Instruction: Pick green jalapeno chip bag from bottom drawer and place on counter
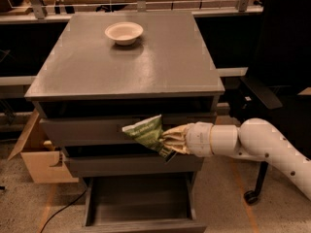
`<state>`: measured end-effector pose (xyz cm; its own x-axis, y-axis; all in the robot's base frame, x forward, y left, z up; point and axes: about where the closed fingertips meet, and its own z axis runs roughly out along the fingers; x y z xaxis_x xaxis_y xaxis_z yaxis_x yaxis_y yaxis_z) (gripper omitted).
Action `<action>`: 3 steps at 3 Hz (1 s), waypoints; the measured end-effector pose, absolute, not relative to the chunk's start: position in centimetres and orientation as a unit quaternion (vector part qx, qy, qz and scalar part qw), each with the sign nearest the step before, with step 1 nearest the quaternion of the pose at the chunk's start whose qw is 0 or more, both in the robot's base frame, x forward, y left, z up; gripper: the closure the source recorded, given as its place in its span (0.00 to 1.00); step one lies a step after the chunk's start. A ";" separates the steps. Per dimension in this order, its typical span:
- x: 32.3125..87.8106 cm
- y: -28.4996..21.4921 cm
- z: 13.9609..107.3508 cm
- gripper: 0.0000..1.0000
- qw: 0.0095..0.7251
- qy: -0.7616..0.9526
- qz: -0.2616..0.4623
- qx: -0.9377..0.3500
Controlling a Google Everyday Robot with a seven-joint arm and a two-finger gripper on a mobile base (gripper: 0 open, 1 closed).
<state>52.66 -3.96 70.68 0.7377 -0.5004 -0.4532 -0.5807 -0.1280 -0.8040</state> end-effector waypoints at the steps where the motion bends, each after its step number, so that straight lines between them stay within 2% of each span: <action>1: 53.8 -3.7 76.3 1.00 0.538 0.309 -0.025 -0.784; 3: 55.8 -0.6 86.8 1.00 0.491 0.198 -0.127 -0.838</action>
Offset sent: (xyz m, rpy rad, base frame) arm 0.0375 0.0248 0.1914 -0.3483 -0.4485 0.1310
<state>55.78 -0.57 86.80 0.8889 -0.4578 0.0185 -0.2076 -0.4385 -0.8744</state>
